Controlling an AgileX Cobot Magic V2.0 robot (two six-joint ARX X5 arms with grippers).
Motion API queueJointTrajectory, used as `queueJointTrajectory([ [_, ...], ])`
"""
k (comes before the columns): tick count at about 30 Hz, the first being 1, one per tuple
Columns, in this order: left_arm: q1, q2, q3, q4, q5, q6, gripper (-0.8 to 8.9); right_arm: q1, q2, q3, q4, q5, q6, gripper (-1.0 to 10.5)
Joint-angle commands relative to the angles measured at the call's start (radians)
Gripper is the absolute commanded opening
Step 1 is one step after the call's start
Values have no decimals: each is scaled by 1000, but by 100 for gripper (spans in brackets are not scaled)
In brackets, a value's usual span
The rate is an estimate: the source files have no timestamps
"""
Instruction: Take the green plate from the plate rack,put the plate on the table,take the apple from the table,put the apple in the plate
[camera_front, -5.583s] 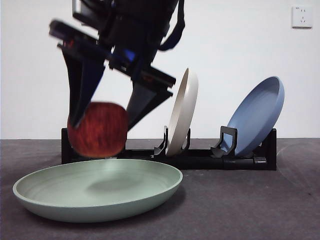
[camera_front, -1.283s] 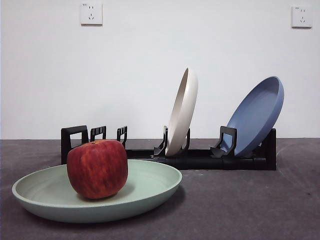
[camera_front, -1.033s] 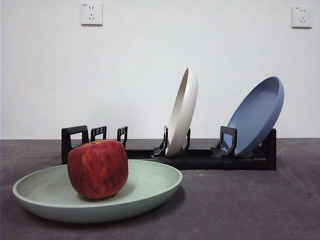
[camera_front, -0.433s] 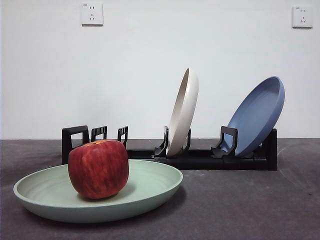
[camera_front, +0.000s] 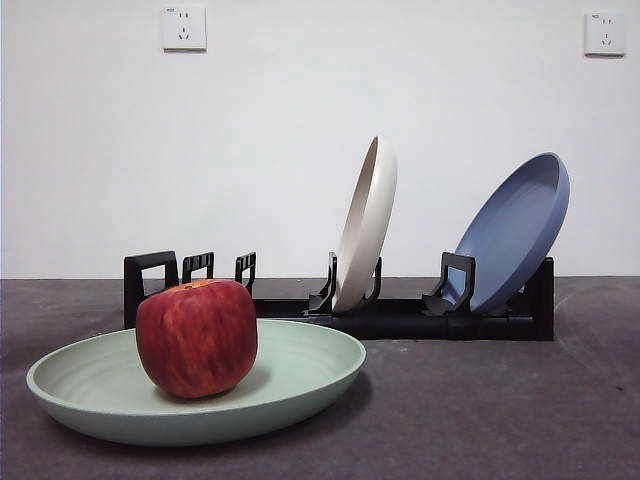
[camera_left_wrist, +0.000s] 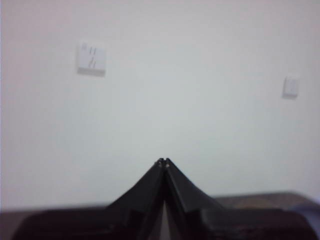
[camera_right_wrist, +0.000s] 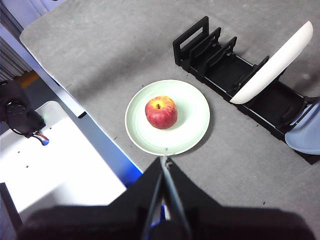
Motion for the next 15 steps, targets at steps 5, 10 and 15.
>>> queueJointTrajectory([
  [5, 38, -217, -360, 26, -2, -6, -4, 1, -1, -6, -24, 5, 8, -12],
  [10, 45, -273, -459, -7, -3, 2, -4, 1, 0, -6, -24, 5, 8, -12],
  [15, 46, -273, -459, -170, -9, 59, -4, 1, 5, -6, -24, 11, 8, -12],
])
